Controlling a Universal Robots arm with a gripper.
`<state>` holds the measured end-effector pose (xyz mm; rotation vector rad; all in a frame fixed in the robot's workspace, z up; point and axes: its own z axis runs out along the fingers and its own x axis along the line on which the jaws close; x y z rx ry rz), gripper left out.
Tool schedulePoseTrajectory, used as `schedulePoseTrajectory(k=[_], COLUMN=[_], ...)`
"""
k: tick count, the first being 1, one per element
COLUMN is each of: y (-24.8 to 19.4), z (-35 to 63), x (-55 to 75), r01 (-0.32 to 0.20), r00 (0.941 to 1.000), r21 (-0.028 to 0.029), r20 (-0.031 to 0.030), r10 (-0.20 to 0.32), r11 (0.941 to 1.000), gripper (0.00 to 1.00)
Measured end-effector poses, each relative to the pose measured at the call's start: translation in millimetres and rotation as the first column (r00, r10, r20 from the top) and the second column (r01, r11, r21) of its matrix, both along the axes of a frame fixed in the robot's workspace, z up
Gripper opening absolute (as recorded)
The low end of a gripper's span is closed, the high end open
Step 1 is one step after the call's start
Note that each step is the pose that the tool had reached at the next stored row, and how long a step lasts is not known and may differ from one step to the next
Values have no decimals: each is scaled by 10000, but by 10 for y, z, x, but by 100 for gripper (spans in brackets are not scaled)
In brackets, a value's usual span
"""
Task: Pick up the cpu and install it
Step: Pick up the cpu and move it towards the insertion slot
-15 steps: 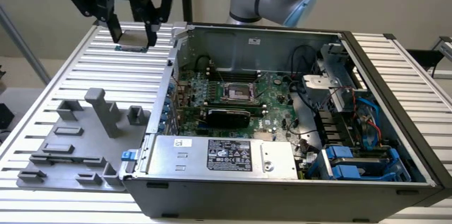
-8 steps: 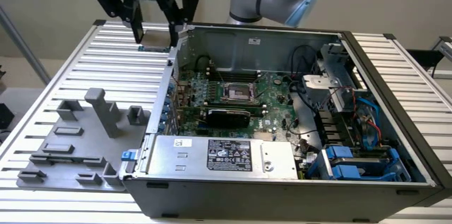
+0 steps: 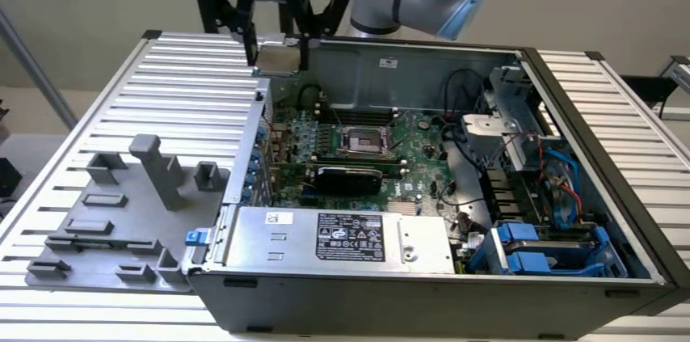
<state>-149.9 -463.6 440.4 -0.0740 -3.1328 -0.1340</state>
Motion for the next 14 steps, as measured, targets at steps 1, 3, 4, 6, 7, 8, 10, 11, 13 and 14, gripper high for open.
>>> schedulePoseTrajectory(k=[1,3,4,6,7,8,10,11,13,14], y=[24,74,101,152,181,210,271,302,370,404], z=[-15,-47,-65,-97,-115,-134,-170,-188,-226,-244], x=[45,135,184,270,313,356,437,475,547,579], r01=[1,0,-1,0,1,1,-1,-1,0,0], r00=[10000,10000,10000,10000,10000,10000,10000,10000,10000,10000], r21=[0,0,1,1,0,0,0,0,0,1], r20=[0,0,0,0,0,0,1,0,1,1], r10=[-1,0,1,0,-1,-1,1,1,0,0], r11=[10000,10000,10000,10000,10000,10000,10000,10000,10000,10000], gripper=[55,55,55,55,55,55,55,55,55,55])
